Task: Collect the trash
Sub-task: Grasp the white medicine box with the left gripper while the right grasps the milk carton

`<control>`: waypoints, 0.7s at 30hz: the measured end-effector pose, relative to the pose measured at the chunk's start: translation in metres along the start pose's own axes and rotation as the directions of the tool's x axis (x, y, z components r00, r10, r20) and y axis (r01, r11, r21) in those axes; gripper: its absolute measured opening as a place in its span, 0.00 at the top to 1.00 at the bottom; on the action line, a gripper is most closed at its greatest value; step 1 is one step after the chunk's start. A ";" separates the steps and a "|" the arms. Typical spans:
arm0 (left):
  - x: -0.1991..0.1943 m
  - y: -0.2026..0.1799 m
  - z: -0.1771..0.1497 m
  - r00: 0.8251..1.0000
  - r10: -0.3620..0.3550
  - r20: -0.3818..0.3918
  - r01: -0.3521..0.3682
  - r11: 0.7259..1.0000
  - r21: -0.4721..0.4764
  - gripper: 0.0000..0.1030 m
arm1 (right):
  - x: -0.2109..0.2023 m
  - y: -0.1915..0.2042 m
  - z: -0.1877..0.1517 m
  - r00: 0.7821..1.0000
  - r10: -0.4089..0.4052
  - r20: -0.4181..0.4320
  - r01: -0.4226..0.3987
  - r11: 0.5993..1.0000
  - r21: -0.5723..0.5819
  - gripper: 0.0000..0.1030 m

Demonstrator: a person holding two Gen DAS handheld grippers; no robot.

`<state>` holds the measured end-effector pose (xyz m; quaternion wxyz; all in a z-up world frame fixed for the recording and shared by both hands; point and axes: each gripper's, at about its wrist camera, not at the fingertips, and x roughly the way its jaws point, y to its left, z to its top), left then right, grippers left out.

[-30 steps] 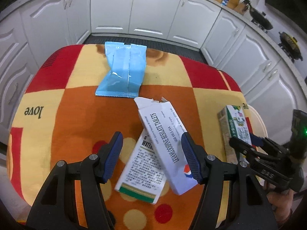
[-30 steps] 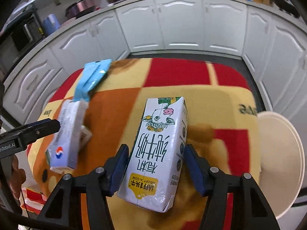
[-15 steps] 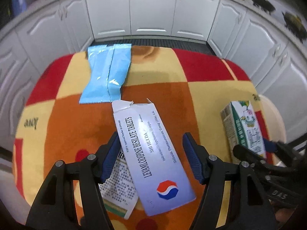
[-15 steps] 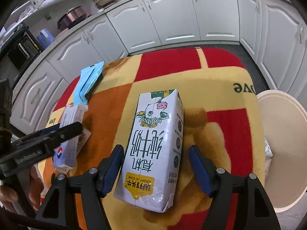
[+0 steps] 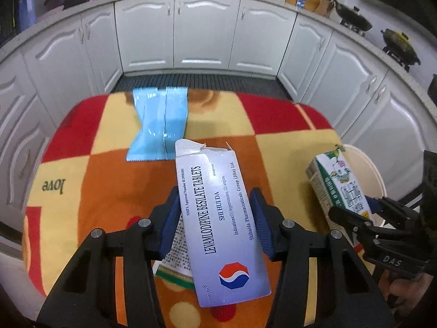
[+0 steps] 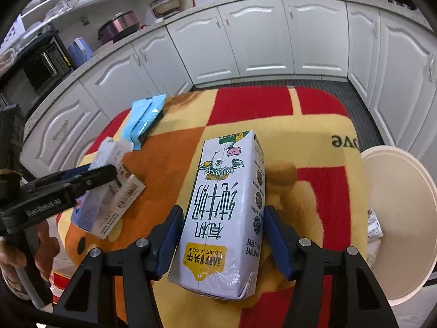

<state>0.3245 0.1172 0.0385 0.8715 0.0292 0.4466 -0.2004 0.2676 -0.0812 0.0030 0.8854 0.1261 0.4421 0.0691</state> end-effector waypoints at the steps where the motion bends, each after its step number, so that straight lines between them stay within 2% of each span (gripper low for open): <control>1: -0.003 -0.002 0.000 1.000 -0.004 0.006 0.004 1.000 0.004 0.53 | -0.003 0.001 0.000 1.000 0.002 0.006 -0.002 1.000 -0.002 0.44; 8: -0.021 -0.023 -0.002 0.998 -0.034 0.050 0.032 0.999 0.035 0.53 | -0.025 0.009 -0.003 0.999 -0.002 0.043 0.002 1.000 -0.017 0.46; 9: -0.023 -0.026 -0.002 0.998 -0.038 0.052 0.036 0.999 0.037 0.53 | -0.028 0.008 -0.003 0.999 -0.007 0.045 0.008 1.000 -0.019 0.54; 10: -0.023 -0.029 -0.002 0.998 -0.041 0.052 0.039 0.998 0.039 0.53 | -0.029 0.008 -0.004 0.999 -0.013 0.039 0.014 1.000 -0.021 0.56; 15: -0.021 -0.036 -0.005 0.998 -0.040 0.043 0.038 0.998 0.050 0.53 | -0.023 -0.002 -0.014 1.000 -0.006 -0.030 0.006 1.000 -0.004 0.56; 17: -0.021 -0.037 -0.007 0.998 -0.039 0.039 0.037 0.998 0.052 0.53 | -0.020 0.000 -0.018 0.996 -0.057 -0.071 0.054 0.998 -0.040 0.50; 19: -0.022 -0.039 -0.008 0.998 -0.038 0.040 0.036 0.998 0.055 0.53 | -0.021 0.001 -0.021 0.993 -0.099 -0.070 0.095 0.994 -0.057 0.46; 21: -0.021 -0.041 -0.009 0.999 -0.037 0.039 0.035 0.998 0.057 0.53 | -0.019 -0.002 -0.020 0.993 -0.089 -0.081 0.085 0.995 -0.051 0.46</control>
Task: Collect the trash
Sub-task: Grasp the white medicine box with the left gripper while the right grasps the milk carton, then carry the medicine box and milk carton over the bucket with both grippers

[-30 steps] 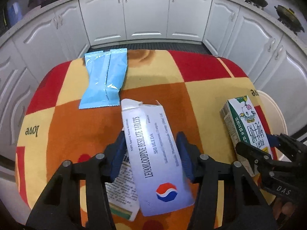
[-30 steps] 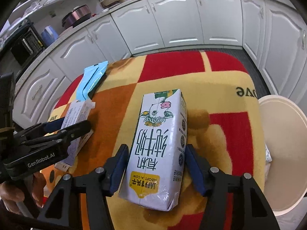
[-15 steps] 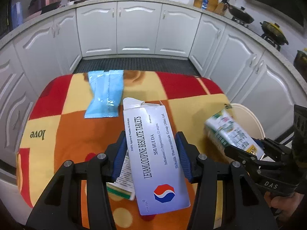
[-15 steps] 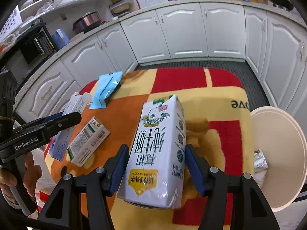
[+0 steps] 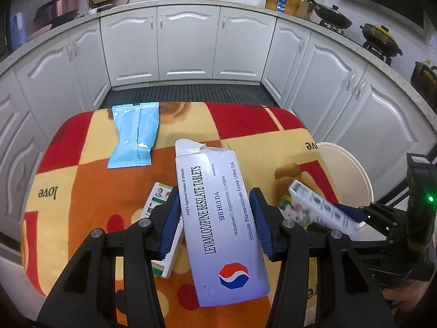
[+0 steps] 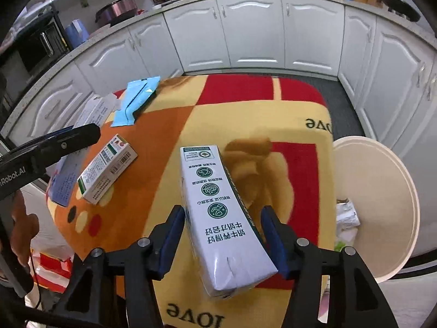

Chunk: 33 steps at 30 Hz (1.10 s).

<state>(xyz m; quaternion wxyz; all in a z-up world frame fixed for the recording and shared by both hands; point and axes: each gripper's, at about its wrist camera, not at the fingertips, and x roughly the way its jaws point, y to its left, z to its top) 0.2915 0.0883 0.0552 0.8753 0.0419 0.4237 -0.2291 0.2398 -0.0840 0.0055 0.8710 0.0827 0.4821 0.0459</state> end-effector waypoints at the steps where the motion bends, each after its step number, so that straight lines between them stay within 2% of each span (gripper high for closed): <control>1: 0.000 -0.001 0.000 1.000 -0.001 -0.001 0.001 1.000 0.001 0.53 | 0.002 -0.001 0.001 1.000 0.008 -0.008 -0.008 1.000 0.005 0.46; 5: 0.001 -0.004 0.000 1.000 0.004 0.001 -0.004 1.000 0.013 0.53 | 0.011 -0.005 0.001 0.999 0.050 -0.008 -0.050 0.998 0.027 0.46; 7: 0.002 -0.005 0.000 1.000 0.005 0.001 -0.005 1.000 0.013 0.53 | 0.013 -0.002 -0.001 0.997 0.075 -0.006 -0.075 0.997 0.020 0.59; 13: 0.005 -0.017 0.001 1.000 -0.005 -0.002 0.005 1.000 0.019 0.53 | -0.011 -0.013 -0.001 0.994 0.062 0.086 -0.066 0.997 0.045 0.60; 23: 0.016 -0.065 0.013 0.998 -0.067 -0.007 0.068 0.995 0.074 0.53 | -0.052 -0.065 -0.002 0.986 -0.014 0.164 -0.009 0.991 0.136 0.60; 33: 0.040 -0.132 0.025 0.987 -0.154 -0.045 0.159 0.979 0.125 0.53 | -0.076 -0.134 -0.017 0.976 -0.131 0.175 0.085 0.966 0.245 0.60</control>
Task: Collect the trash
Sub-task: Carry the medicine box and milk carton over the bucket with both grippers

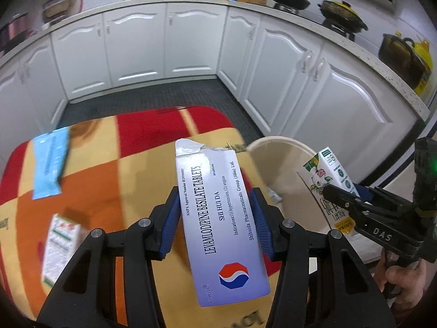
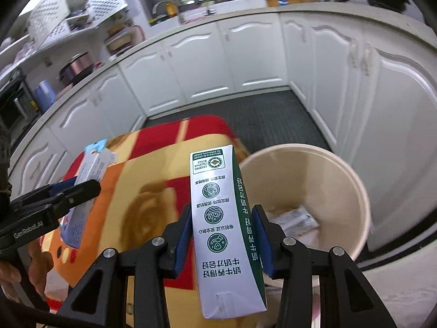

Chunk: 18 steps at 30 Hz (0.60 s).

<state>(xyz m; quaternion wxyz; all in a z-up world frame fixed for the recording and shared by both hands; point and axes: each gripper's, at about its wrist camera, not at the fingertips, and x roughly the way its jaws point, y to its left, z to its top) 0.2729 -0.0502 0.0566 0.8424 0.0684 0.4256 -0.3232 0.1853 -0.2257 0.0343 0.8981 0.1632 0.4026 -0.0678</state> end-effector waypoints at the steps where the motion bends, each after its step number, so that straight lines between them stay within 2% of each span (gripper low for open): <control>1: 0.004 -0.007 0.002 1.000 -0.007 -0.004 0.007 1.000 0.008 0.53 | -0.001 -0.008 0.000 1.000 -0.014 0.000 0.014 1.000 0.012 0.60; 9: 0.045 -0.049 0.014 0.997 -0.061 -0.050 0.063 0.998 0.031 0.53 | 0.004 -0.055 -0.005 0.998 -0.062 -0.011 0.063 0.993 0.095 0.60; 18: 0.082 -0.072 0.021 0.994 -0.084 -0.074 0.086 0.996 0.033 0.53 | 0.015 -0.081 -0.007 0.996 -0.082 -0.026 0.085 0.987 0.139 0.60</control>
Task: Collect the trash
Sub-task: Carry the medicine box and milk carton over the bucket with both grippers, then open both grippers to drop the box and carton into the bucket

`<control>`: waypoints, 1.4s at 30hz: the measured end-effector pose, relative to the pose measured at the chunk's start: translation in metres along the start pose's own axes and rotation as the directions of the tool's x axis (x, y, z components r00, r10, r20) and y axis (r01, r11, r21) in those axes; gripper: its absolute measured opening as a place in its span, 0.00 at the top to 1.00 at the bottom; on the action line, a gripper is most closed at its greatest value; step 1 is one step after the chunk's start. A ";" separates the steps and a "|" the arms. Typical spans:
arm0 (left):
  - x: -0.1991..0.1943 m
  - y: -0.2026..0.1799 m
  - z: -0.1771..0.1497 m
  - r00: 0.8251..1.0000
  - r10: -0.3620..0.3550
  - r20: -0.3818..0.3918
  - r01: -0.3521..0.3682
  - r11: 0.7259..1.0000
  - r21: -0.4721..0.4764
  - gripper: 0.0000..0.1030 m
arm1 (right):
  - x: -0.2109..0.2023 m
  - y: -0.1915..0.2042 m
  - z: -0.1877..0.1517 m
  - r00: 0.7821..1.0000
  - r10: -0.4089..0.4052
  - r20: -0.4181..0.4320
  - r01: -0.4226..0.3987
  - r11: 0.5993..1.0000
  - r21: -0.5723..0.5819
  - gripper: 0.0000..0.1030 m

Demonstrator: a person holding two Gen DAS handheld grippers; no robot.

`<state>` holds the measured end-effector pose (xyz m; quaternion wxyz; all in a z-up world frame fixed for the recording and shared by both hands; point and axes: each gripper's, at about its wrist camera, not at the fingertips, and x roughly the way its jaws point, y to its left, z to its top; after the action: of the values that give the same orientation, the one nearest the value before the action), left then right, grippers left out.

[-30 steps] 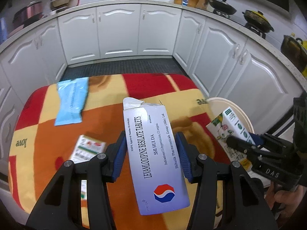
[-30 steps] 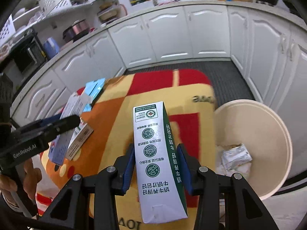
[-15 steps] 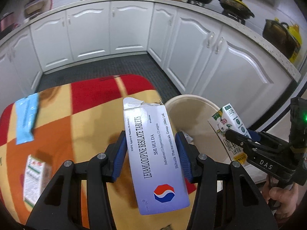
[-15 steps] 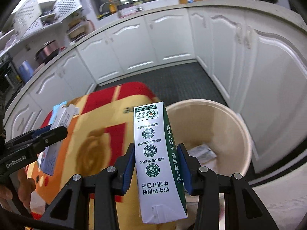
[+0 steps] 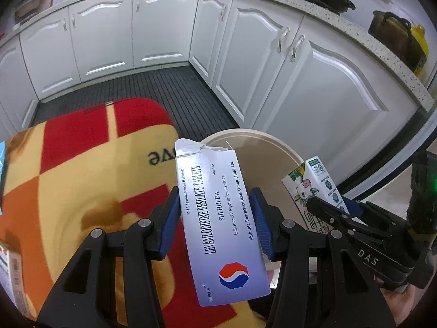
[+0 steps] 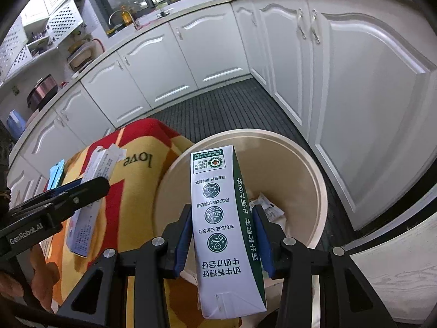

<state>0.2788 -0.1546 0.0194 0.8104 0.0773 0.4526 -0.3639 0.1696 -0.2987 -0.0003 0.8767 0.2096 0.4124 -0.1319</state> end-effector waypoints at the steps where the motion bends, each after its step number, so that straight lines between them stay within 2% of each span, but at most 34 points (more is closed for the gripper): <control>1: 0.003 -0.001 0.000 1.000 -0.001 -0.002 0.001 1.000 0.002 0.53 | 0.001 -0.002 0.001 1.000 0.000 -0.002 0.000 1.000 0.005 0.60; 20: 0.026 -0.006 0.003 1.000 -0.022 -0.015 0.022 1.000 0.008 0.52 | 0.023 -0.021 0.011 1.000 -0.014 -0.022 0.015 0.998 0.065 0.60; 23: 0.026 -0.005 0.002 1.000 -0.021 -0.015 0.021 1.000 0.010 0.48 | 0.025 -0.020 0.013 0.999 -0.024 -0.023 0.025 0.997 0.066 0.59; 24: 0.025 -0.004 0.001 1.000 -0.028 -0.014 0.029 1.000 0.009 0.46 | 0.025 -0.020 0.013 0.999 -0.028 -0.020 0.029 0.997 0.068 0.54; 26: 0.023 -0.002 0.001 0.999 -0.036 -0.012 0.036 0.999 0.004 0.41 | 0.025 -0.020 0.014 0.999 -0.030 -0.015 0.031 0.997 0.070 0.52; 32: 0.020 0.001 -0.002 1.000 -0.022 -0.012 0.022 1.000 0.001 0.40 | 0.025 -0.019 0.010 0.999 -0.027 -0.025 0.029 0.997 0.077 0.52; 42: -0.002 0.009 -0.010 0.999 0.042 0.030 -0.042 0.999 0.011 0.40 | 0.018 -0.003 0.004 0.999 -0.028 -0.025 0.029 0.998 0.050 0.51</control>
<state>0.2773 -0.1428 0.0135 0.8240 0.0861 0.4366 -0.3506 0.1828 -0.3041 -0.0131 0.8641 0.2274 0.4223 -0.1523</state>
